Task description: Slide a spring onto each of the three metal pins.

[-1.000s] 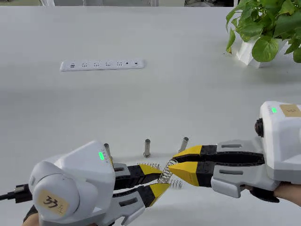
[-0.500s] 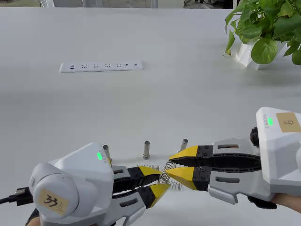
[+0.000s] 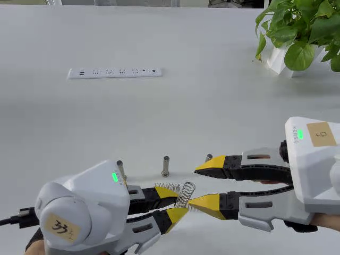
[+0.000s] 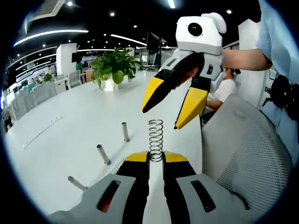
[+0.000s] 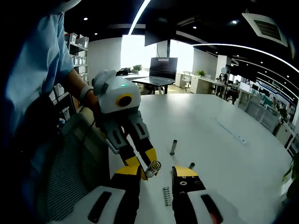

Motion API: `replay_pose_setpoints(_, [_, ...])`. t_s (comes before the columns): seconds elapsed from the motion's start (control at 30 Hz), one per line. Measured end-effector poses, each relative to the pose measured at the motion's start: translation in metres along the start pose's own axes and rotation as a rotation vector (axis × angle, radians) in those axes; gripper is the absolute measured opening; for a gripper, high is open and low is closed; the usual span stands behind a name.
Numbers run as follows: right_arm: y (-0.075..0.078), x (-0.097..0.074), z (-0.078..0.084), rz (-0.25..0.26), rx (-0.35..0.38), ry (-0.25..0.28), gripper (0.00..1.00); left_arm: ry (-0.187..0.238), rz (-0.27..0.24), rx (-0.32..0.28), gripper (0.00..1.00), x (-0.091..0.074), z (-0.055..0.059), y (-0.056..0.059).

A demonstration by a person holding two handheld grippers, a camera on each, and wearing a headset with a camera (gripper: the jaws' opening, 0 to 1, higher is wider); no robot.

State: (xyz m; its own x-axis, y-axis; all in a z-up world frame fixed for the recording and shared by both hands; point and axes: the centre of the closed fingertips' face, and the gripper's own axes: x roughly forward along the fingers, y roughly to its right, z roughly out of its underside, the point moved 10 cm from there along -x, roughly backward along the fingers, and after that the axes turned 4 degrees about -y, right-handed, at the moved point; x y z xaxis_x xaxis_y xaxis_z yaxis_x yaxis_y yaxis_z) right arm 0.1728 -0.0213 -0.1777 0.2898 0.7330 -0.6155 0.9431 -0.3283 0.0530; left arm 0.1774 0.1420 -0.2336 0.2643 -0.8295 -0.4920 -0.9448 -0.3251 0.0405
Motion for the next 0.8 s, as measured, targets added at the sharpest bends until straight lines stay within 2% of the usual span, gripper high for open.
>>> replay_pose_setpoints(0.17, [0.001, 0.003, -0.006, -0.071, -0.132, -0.117, 0.22, -0.057, 0.008, 0.073, 0.06, 0.002, 0.003, 0.001])
replay_pose_setpoints(0.3, [0.003, 0.007, -0.011, -0.112, -0.227, -0.193, 0.22, -0.075, 0.022, 0.105, 0.06, 0.004, 0.002, 0.003])
replay_pose_setpoints(0.57, [0.005, 0.017, -0.014, -0.21, -0.304, -0.281, 0.2, -0.113, 0.037, 0.162, 0.06, 0.007, 0.001, 0.003])
replay_pose_setpoints(0.8, [0.004, 0.028, -0.006, -0.251, -0.348, -0.352, 0.17, -0.154, 0.045, 0.224, 0.06, 0.011, -0.001, 0.007])
